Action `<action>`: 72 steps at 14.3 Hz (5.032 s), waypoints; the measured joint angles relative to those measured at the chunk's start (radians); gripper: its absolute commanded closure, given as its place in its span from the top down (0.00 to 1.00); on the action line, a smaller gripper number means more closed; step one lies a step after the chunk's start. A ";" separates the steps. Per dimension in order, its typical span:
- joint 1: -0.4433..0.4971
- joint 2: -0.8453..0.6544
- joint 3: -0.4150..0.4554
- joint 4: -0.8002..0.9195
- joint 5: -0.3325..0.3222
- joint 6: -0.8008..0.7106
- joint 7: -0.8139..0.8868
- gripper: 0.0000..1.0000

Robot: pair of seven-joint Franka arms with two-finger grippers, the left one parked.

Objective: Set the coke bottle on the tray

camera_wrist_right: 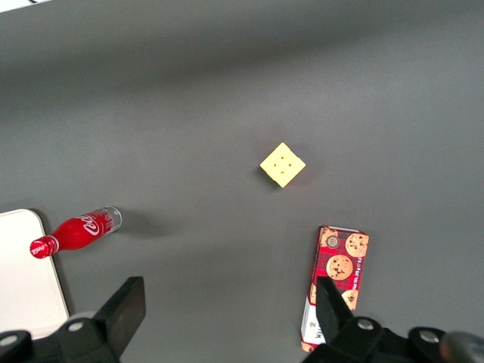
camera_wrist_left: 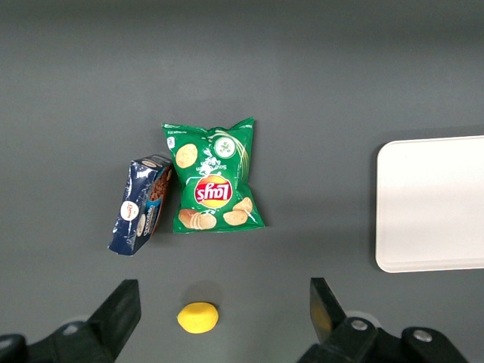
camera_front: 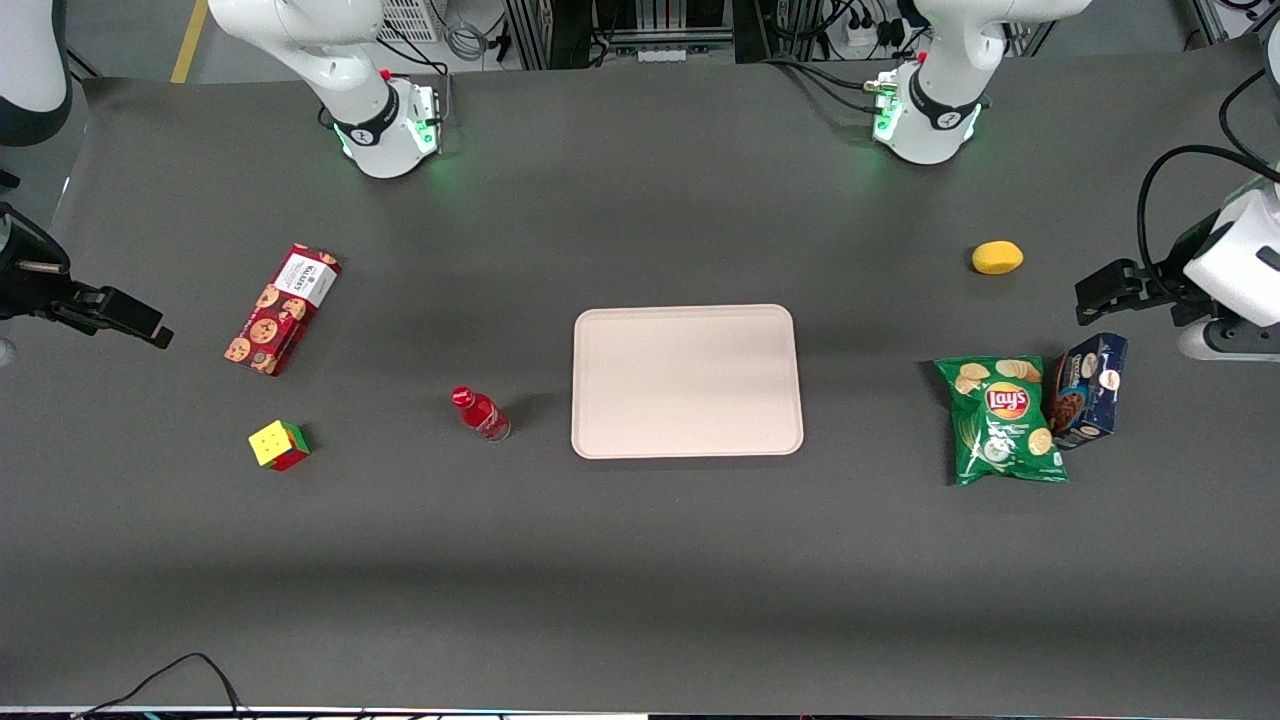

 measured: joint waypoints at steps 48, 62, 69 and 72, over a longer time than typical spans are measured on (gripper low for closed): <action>0.373 0.414 0.113 -0.045 -0.048 0.279 0.062 1.00; 0.374 0.439 0.114 -0.045 -0.049 0.305 0.062 0.21; 0.379 0.439 0.126 -0.043 -0.052 0.305 0.062 0.00; 0.379 0.437 0.127 -0.020 -0.052 0.299 0.062 0.00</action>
